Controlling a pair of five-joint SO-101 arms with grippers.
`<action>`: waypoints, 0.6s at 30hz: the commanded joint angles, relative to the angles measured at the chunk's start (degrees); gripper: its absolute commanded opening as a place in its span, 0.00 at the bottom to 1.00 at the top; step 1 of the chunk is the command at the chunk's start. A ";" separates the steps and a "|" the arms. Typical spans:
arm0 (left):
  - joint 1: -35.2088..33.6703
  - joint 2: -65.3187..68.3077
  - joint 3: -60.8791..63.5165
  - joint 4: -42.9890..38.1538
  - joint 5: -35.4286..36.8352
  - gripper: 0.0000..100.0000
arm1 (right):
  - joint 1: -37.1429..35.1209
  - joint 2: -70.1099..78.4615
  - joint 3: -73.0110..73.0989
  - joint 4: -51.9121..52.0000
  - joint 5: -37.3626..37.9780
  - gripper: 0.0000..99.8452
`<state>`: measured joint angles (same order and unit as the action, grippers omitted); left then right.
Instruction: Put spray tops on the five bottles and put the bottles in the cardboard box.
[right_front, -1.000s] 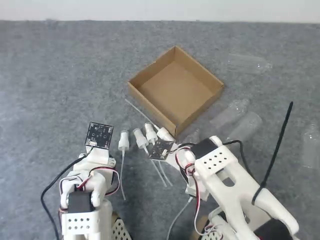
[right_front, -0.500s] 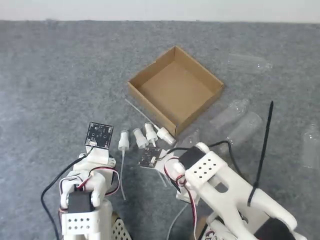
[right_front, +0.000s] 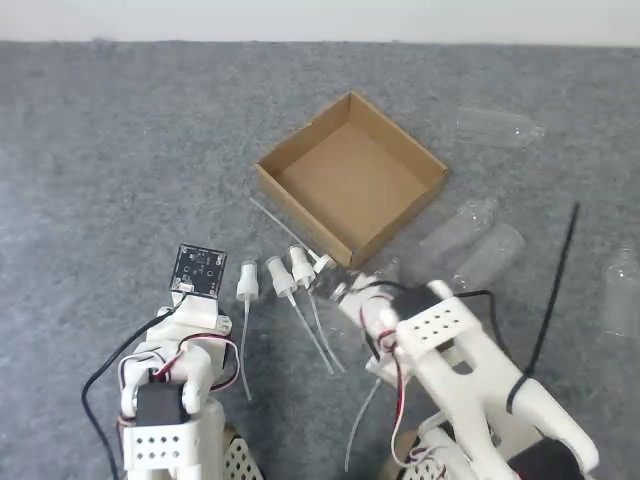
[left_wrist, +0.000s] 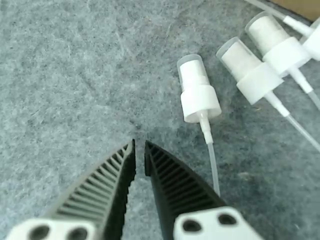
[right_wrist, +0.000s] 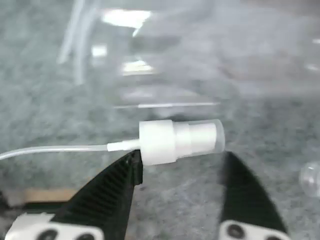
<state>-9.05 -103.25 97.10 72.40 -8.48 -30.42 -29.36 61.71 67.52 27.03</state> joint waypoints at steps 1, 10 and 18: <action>-0.35 -1.14 -0.57 0.00 -0.53 0.03 | 3.82 -2.07 -1.49 -1.63 1.32 0.17; -0.35 -1.14 -0.57 0.00 -0.53 0.03 | 13.41 -2.68 -12.57 0.75 1.76 0.17; -0.35 -1.14 -0.57 0.00 -0.53 0.03 | 13.14 -2.15 -17.05 7.52 -5.36 0.25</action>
<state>-9.05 -103.25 97.10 72.40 -8.48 -18.02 -29.36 48.18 73.41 26.95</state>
